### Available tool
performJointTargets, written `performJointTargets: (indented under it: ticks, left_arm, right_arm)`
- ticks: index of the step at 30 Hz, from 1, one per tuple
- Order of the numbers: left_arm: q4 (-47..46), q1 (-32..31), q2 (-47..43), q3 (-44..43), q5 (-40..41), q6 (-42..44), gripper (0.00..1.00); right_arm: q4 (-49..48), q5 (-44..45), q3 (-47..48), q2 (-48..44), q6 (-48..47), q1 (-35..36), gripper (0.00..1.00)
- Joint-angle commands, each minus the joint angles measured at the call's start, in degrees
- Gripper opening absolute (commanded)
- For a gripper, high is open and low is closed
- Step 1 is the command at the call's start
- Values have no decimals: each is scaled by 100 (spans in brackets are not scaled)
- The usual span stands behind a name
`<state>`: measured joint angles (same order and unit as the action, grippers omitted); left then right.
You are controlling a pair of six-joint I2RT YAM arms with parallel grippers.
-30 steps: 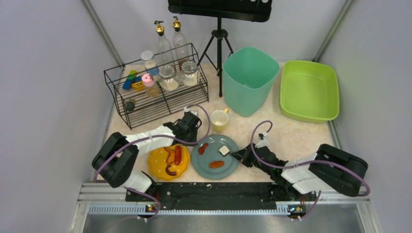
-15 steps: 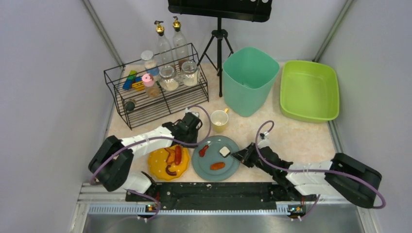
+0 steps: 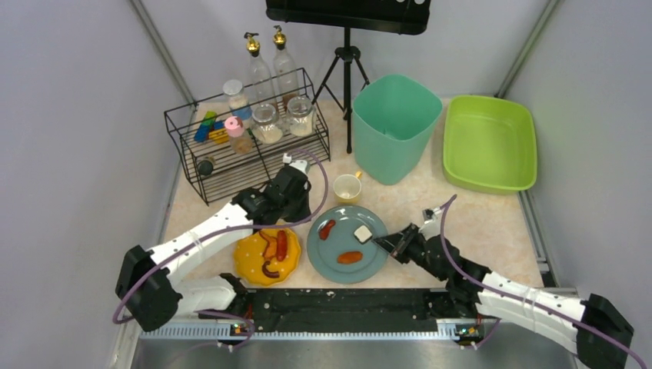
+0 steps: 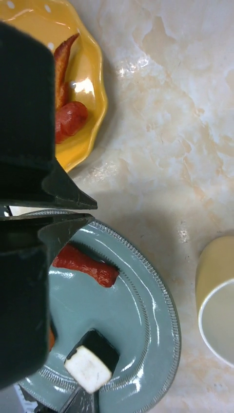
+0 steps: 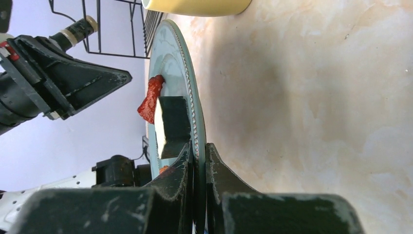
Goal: Clear the kitchen counter
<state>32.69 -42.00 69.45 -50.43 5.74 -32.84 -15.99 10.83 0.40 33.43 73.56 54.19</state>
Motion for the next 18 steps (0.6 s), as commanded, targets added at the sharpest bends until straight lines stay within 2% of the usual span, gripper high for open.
performJointTargets:
  ticks: [1,3,7,9,13,18]
  left_arm:
    - [383,-1,-456,-530,234,86,14]
    - [531,-2,-596,-721,334,144,21]
    - [637,-1,-930,-931,620,267,44]
    - [602,-1,-1093,-931,682,329,56]
    - [708,-1,-1352,-965,883,416,71]
    - [766,-1,-1565,-845,959,428,75]
  right_arm:
    - [-53,-72,-480,-669,203,18,0]
    - [278,-50,-191,-757,113,13,0]
    - [776,117,593,-529,-7,12,0]
    - [766,121,852,-268,-13,12,0]
    - [445,95,1181,154,-35,0,0]
    - [187,112,1332,306,5,-53,0]
